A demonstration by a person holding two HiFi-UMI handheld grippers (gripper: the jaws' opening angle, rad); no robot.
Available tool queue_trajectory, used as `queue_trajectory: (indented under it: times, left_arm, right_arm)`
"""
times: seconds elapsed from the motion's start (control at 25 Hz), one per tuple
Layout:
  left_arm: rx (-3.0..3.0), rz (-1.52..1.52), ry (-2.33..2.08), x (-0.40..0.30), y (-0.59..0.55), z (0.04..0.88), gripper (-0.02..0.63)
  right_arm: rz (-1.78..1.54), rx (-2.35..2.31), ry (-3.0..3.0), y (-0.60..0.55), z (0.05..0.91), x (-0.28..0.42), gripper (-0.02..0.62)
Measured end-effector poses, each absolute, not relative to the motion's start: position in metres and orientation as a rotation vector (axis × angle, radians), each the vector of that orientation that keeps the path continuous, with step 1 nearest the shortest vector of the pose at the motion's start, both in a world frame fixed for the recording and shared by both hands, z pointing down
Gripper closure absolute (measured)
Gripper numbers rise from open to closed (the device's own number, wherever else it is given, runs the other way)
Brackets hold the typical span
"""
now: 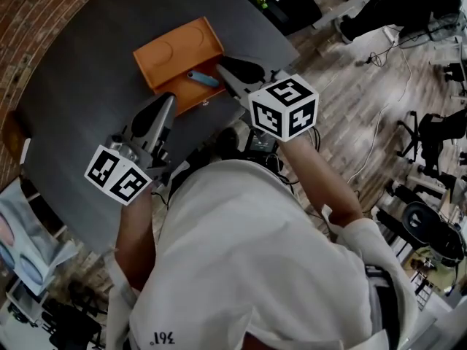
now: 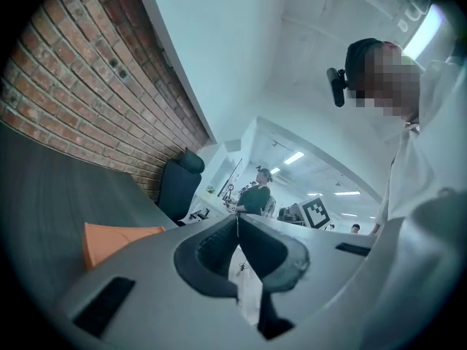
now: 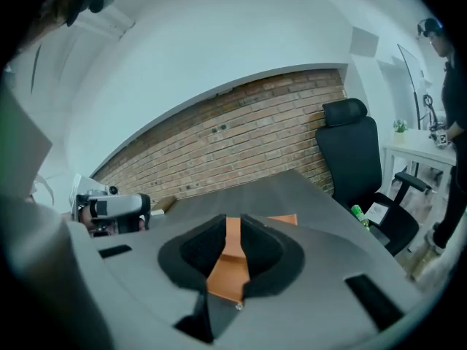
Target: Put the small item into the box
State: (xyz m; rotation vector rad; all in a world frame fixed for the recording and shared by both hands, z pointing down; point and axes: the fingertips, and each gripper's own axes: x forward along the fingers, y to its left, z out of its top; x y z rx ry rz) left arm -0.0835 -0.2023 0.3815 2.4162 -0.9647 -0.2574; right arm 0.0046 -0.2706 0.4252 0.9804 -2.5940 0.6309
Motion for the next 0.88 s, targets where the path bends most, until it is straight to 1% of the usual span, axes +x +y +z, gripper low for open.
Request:
queue_trajectory:
  times: [0.6,0.88]
  left_arm:
    - [2.446,-0.251,-1.013,-0.097,-0.171,0.354,0.592]
    - [2.457,-0.219,-1.013,-0.093,-0.161,0.345,0.592]
  right_arm:
    - [0.424,1.063,-2.676,-0.240,0.364,0.028,0.532]
    - [0.430,1.088,-2.679,-0.228,0.353,0.036,0.569]
